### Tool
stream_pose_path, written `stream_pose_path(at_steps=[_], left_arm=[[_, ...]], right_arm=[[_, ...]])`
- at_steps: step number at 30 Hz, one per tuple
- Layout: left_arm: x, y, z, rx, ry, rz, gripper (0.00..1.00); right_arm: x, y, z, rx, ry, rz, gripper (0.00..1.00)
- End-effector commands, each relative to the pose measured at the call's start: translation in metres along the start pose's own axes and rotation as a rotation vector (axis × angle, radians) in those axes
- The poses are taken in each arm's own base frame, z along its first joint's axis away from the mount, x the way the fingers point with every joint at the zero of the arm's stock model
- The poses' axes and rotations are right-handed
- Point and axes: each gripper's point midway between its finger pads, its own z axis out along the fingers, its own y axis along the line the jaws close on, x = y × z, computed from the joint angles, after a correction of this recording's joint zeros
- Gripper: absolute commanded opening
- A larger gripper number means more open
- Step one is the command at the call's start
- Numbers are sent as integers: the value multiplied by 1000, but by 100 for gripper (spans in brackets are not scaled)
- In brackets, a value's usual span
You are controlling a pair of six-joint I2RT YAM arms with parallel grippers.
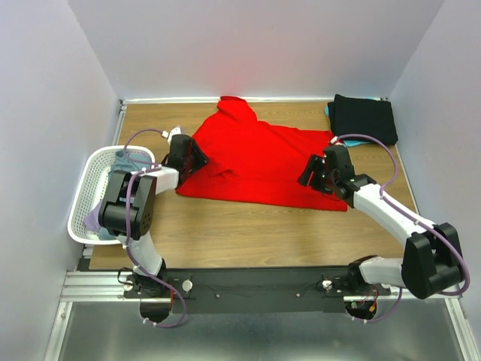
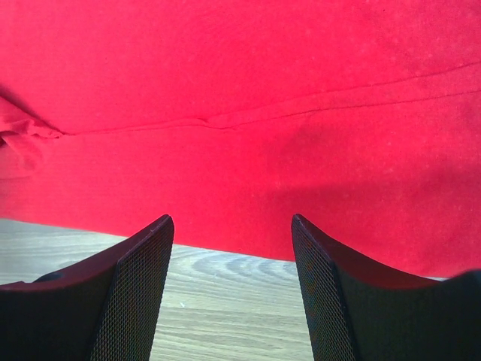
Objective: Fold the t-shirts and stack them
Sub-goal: Fold the tshirt
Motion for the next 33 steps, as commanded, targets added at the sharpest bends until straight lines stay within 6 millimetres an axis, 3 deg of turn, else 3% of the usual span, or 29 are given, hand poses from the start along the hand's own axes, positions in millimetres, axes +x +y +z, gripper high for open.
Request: stream_pose_path(at_steps=[1,13,21,29,33], left_arm=[[-10,-21,7,82,-22,16,53],[-13,-40,18,150,-4,17,53],[-17,-79,26,236,8,53,53],[-4,-97,41,266,50,71,53],[-11,-111,40,303,41,96,53]], right_arm=[[5,1,3,-15,10,-25,71],[4,2,3,-21,4,-25,71],[5,1,2,-20,3,-23,71],[6,1,0,-25,1,-29,71],[5,1,-1,-28,-2,-32,71]])
